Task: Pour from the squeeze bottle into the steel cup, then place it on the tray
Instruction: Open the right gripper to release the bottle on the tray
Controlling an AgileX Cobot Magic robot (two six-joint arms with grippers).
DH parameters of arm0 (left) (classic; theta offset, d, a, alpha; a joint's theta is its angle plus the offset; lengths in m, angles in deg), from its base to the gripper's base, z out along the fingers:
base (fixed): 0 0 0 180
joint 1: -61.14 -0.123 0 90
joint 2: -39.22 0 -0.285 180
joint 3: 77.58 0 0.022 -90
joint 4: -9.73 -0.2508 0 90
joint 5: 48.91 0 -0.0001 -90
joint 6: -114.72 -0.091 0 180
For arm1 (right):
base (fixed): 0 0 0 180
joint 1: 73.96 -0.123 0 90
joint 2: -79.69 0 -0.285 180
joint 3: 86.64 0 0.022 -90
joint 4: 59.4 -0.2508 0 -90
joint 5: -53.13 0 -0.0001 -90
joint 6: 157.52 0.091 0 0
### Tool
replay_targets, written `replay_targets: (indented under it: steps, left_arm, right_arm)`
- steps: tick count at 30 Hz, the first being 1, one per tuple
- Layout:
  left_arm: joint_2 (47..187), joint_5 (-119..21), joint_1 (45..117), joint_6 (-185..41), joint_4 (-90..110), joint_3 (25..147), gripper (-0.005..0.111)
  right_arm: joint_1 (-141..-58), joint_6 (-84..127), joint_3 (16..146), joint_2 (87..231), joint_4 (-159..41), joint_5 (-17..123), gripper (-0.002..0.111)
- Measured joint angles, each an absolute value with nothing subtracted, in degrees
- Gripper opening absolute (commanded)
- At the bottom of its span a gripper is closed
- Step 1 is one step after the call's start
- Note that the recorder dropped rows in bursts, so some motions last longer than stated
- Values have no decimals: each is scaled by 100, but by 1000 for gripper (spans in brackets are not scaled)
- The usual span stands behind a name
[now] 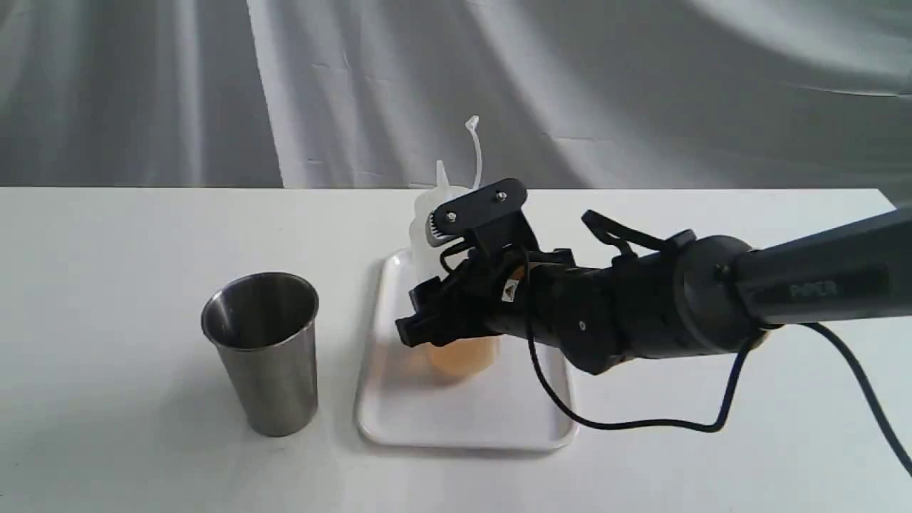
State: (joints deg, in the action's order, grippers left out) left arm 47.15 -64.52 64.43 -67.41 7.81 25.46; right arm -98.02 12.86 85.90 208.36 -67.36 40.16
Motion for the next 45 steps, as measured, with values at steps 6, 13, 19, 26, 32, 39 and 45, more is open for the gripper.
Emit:
replay_targets:
  steps: [6,13,19,26,32,39,45]
  left_arm:
    - [4715,-6452,6443,-6741,781,2546,0]
    - [4715,-6452,6443,-6741,781,2546,0]
    - [4715,-6452,6443,-6741,781,2546,0]
    - [4715,-6452,6443,-6741,781,2546,0]
    - [4715,-6452,6443,-6741,781,2546,0]
    - [4715,-6452,6443,-6741,781,2546,0]
    - [4715,-6452,6443,-6741,781,2546,0]
  right_arm:
    - [-9802,1276,8590,20836,-6783,4016,10]
    - [-9802,1276,8590,20836,-6793,4016,10]
    - [-9802,1276,8590,20836,-6793,4075,10]
    - [-9802,1276,8590,20836,-6793,4105,10]
    - [-9802,1276,8590,20836,-6793,4105,10]
    - [-9802,1250,8590,20836,-6793,4116,44]
    - [-9802,1129,8590,20836,-6793,4116,88]
